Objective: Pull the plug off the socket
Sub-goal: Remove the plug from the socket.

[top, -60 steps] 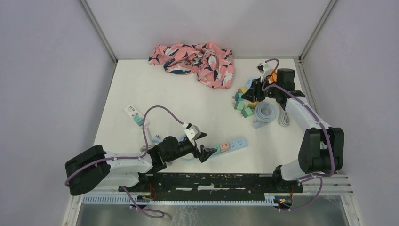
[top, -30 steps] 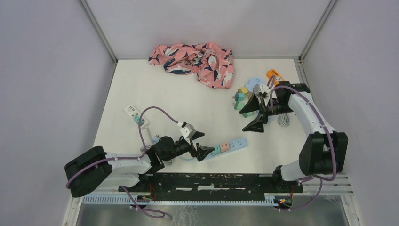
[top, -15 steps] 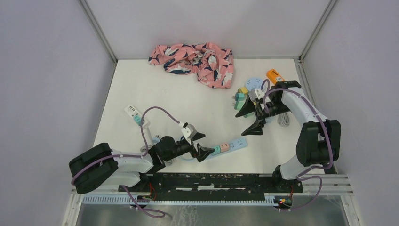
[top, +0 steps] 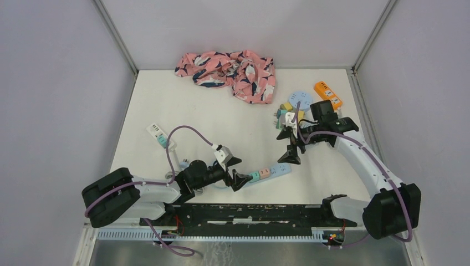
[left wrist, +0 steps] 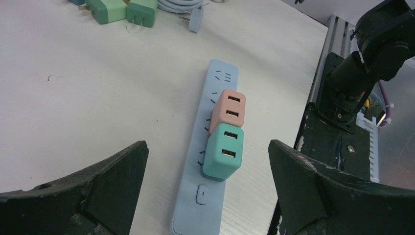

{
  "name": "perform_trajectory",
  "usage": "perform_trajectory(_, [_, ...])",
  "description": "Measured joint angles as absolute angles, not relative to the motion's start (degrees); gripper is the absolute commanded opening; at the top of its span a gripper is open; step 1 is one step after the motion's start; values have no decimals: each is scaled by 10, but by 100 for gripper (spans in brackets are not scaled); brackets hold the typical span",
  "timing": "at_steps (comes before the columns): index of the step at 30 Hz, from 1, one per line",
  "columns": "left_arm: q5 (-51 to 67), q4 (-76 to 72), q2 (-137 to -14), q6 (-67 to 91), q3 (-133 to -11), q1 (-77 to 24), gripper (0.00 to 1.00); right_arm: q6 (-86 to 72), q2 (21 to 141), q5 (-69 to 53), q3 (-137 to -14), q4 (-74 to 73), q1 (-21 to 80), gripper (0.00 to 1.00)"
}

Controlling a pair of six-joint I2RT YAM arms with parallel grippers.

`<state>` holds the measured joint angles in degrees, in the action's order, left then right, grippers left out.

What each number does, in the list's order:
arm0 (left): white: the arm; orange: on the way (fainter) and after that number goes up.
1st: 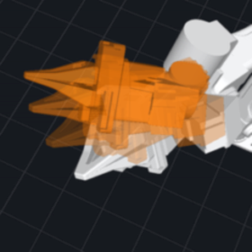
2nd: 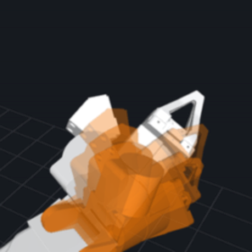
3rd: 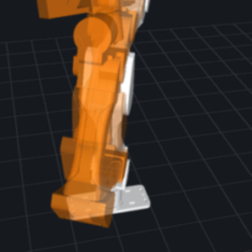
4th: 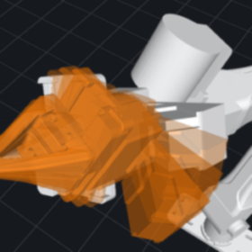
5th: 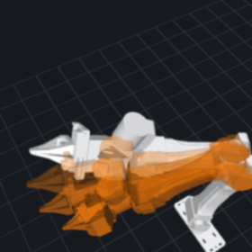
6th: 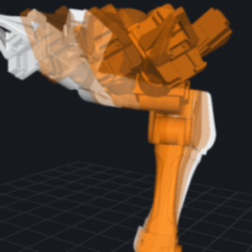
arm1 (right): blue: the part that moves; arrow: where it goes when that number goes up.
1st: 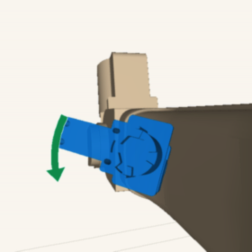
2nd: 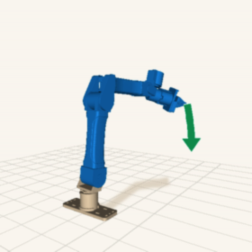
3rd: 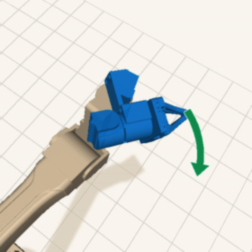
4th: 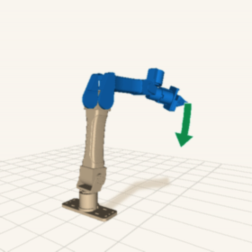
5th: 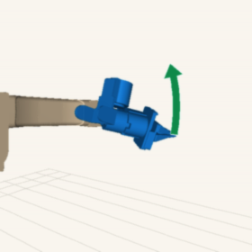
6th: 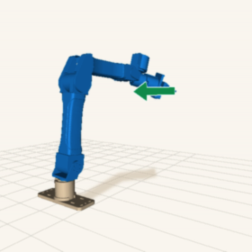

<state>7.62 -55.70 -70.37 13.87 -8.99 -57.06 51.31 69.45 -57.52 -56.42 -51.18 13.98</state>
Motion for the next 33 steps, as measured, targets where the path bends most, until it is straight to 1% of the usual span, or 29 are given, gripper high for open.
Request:
perform_trajectory(2, [77, -556, -703, 138, -90, -571, 98, 515, 695, -575, -560, -489, 155, 100])
perform_trajectory(6, [83, -554, -703, 138, -90, -571, 96, 558, 710, -573, -540, -488, 200, 100])
perform_trajectory(8, [90, -554, -704, 138, -90, -570, 95, 572, 717, -564, -533, -486, 235, 100])
perform_trajectory(12, [94, -559, -711, 129, -89, -570, 87, 584, 725, -528, -515, -463, 289, 95])
perform_trajectory(14, [96, -561, -721, 124, -89, -570, 83, 584, 729, -507, -506, -449, 311, 91])
perform_trajectory(17, [104, -568, -741, 122, -89, -570, 78, 585, 743, -468, -496, -428, 348, 82])
perform_trajectory(23, [112, -577, -780, 109, -93, -583, 77, 593, 772, -412, -489, -404, 399, 72])
perform_trajectory(27, [100, -588, -809, 78, -101, -611, 76, 600, 783, -383, -487, -394, 418, 62])
perform_trajectory(33, [69, -606, -847, 50, -116, -641, 69, 604, 787, -356, -485, -386, 420, 47])
